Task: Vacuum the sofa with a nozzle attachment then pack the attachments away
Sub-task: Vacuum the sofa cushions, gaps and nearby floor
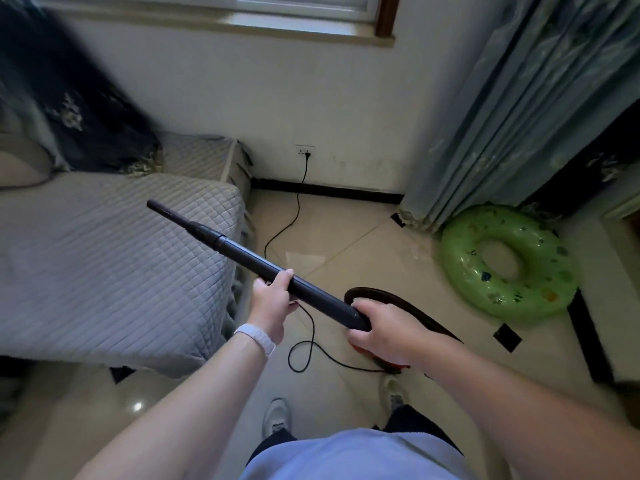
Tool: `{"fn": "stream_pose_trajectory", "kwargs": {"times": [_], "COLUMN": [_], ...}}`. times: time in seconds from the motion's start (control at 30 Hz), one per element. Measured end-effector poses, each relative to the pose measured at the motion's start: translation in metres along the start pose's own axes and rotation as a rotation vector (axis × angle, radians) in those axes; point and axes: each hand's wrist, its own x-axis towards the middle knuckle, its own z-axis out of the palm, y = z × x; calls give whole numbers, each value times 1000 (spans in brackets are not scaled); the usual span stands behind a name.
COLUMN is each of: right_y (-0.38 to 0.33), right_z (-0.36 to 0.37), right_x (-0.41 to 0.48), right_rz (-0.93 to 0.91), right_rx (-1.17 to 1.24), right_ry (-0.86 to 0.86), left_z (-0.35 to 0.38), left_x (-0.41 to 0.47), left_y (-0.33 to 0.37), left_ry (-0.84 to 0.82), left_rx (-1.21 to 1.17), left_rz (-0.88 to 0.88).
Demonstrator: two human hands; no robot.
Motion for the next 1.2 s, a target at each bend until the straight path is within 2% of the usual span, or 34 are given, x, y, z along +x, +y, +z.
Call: {"fn": "stream_pose_trajectory", "kwargs": {"times": [0.2,0.43,0.67,0.97,1.2], "right_y": [77,142,146,148,168], "right_z": [-32,-42,-13,56,124], "right_x": [4,-16,-54,-118,-147], "right_rz": [-107,-171,-228,-211,-143], "right_rx": [-14,-23,8,-76,-81], "right_ry": [-81,-301,-370,-322,-307], "left_z": [73,130,112,68,34], "left_x": [-23,-72,-116,-166,-177], "left_y": [-30,-77,-114,-187,-258], "left_ry": [157,322,429,403,369], "left_rx": [-30,-86,-140,-264,-244], "left_rz": [1,1,-5,-27,-85]}}
